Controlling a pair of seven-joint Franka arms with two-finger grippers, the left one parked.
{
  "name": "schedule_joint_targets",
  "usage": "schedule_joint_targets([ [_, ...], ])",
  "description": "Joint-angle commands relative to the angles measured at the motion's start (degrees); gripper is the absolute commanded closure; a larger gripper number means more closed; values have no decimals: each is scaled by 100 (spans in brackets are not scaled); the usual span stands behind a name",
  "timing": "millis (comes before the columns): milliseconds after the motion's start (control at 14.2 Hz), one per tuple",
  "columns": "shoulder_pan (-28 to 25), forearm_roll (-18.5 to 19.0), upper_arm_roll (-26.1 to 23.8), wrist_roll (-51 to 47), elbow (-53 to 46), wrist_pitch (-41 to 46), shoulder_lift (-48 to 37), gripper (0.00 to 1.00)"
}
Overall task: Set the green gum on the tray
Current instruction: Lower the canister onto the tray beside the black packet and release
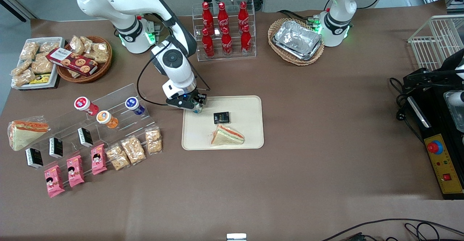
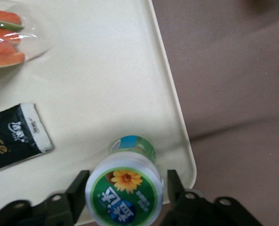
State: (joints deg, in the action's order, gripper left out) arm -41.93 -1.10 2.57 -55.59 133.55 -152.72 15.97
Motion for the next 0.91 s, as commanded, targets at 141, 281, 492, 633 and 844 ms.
schedule_joint_targets([
  [141,18,66,16,-145,-31,-188,126,0],
  [281,35,57,24,-128,-66,-136,47,0],
  [492,149,57,33,-40,-250,809,-584,0],
  [633,150,57,24,-22,-670,1837,-989,0],
  [844,149,-4,-2,48,-1749,3410,-1315,0],
])
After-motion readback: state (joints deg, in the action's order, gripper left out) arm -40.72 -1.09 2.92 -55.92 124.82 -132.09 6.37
